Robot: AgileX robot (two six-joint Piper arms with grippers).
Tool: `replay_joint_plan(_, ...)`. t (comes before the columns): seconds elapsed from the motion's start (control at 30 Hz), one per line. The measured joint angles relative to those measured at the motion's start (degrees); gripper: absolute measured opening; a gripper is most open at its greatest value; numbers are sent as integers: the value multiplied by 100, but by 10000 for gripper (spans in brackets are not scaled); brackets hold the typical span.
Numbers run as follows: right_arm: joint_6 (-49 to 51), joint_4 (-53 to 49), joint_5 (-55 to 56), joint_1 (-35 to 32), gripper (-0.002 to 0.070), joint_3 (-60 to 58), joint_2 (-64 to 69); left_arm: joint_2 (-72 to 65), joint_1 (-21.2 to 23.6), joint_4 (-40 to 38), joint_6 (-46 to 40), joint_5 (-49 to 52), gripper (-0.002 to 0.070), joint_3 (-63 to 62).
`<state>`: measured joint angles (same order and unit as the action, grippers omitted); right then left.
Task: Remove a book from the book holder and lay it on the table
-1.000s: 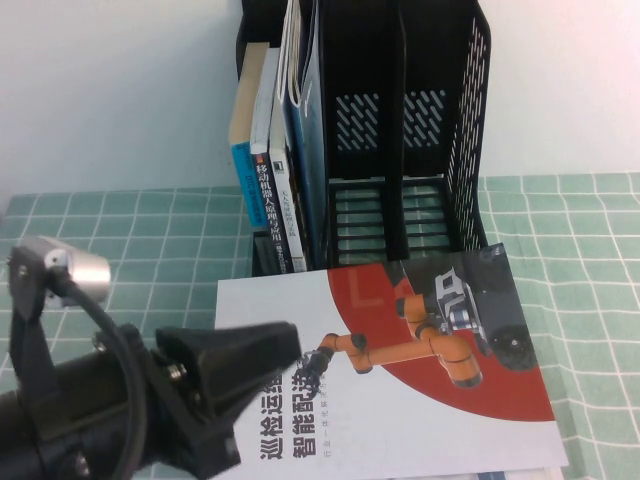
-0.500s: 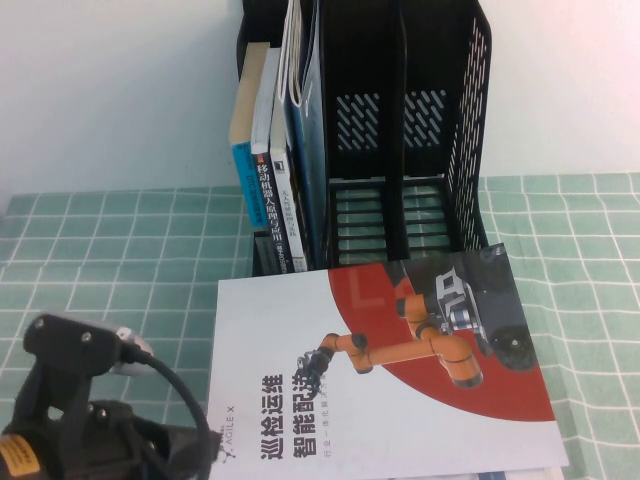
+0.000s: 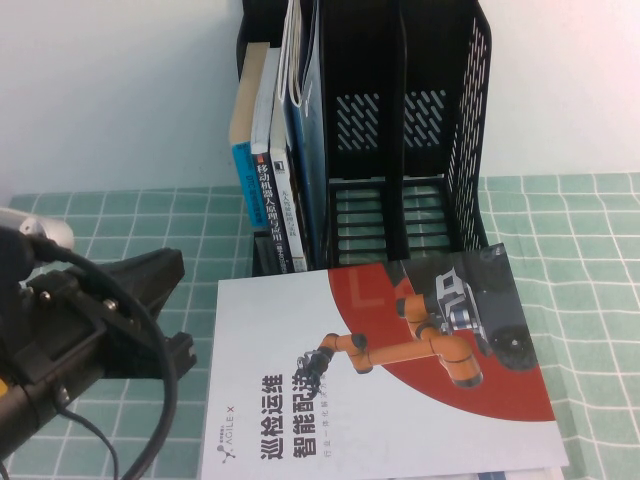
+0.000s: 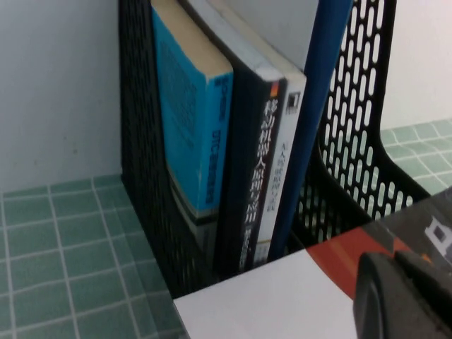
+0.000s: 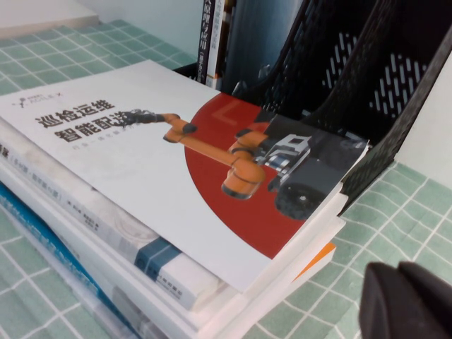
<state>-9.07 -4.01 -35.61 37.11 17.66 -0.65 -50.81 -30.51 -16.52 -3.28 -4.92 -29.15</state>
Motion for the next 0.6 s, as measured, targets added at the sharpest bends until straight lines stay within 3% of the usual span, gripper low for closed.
replay_joint_plan(0.23,0,0,0,0,-2,0,0,0,26,-58,-30,-83,-2,0)
replay_joint_plan(0.6,2,9,0,0,-2,0,-5,717,969,-29,-1200,25,-3,202)
